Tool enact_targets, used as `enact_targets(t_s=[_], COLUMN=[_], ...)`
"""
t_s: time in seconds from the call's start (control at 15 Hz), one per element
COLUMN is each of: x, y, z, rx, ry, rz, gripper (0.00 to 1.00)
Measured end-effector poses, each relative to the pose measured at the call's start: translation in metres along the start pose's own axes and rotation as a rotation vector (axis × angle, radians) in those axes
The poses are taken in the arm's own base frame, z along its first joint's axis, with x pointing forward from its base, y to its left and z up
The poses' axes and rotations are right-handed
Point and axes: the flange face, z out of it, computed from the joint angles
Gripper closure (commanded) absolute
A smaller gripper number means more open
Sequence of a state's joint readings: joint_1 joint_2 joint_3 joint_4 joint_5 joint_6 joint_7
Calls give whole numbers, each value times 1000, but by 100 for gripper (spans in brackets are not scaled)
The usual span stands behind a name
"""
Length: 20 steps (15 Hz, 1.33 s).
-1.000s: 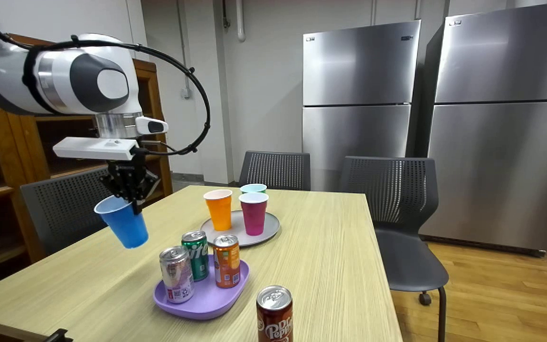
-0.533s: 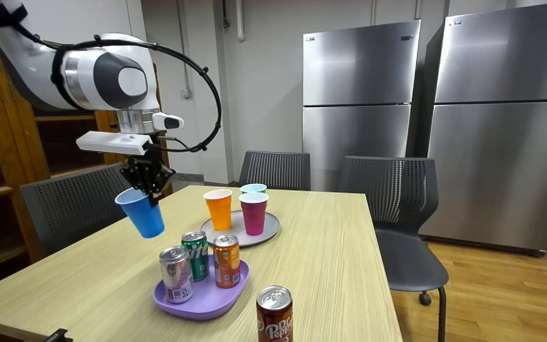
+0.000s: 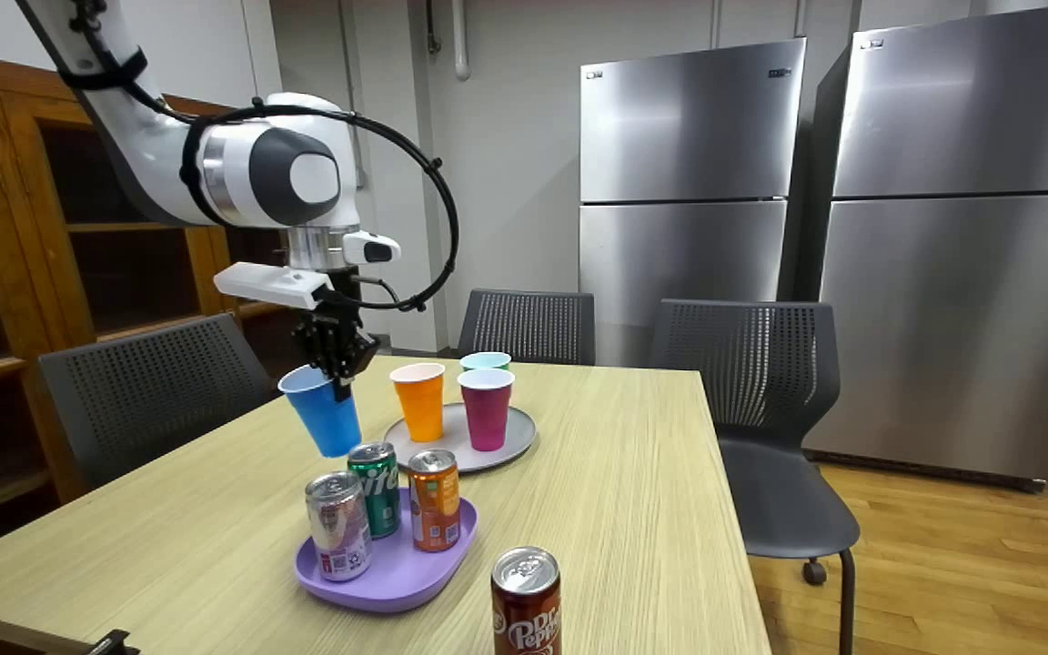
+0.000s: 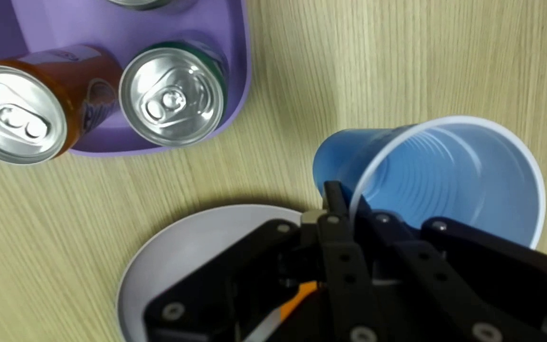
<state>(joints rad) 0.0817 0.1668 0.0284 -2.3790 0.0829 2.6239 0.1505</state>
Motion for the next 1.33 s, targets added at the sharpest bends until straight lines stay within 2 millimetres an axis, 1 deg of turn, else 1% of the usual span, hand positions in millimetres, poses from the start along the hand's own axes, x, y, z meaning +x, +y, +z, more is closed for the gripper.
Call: enact_targets(t_s=[0.33,0.67,1.0,1.33], x=[24,44,59,69], y=[24,39,53,64], z=[7,14,26,36], rx=[11,21,29,30], ry=[3,4,-3,-16], rz=[114,207,288,348], gripper=[99,99,99,99])
